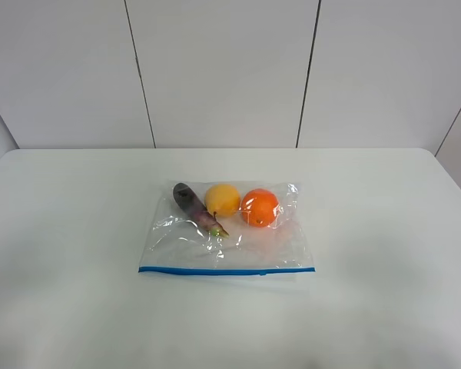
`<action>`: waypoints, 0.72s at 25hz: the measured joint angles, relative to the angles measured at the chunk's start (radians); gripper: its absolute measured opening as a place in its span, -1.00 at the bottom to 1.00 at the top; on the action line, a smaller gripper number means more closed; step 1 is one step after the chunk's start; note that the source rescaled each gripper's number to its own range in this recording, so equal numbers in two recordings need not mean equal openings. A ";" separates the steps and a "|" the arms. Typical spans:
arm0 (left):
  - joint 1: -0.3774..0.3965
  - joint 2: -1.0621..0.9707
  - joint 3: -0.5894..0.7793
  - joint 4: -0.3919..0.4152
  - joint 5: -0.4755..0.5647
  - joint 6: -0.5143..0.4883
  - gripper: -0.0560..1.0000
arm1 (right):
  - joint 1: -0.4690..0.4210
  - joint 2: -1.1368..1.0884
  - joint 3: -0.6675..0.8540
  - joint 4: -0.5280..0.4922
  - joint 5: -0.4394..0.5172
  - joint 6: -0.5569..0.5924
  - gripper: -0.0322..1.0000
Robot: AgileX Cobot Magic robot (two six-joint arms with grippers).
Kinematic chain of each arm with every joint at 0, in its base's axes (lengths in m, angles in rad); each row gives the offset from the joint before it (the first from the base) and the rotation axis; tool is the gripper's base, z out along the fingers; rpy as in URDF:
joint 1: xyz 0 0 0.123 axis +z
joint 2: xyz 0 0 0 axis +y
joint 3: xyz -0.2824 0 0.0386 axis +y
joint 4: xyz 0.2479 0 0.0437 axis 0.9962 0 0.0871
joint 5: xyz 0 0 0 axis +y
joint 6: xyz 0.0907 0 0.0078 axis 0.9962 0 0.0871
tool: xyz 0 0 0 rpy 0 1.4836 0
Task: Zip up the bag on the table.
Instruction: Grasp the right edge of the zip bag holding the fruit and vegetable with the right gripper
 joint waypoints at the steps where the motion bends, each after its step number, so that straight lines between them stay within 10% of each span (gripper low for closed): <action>1: 0.000 0.000 0.000 0.000 0.000 0.000 0.59 | 0.000 0.000 0.000 0.000 0.000 0.000 0.92; 18: 0.000 0.000 0.000 0.000 0.000 0.000 0.59 | 0.000 0.000 0.000 0.000 0.000 0.000 0.92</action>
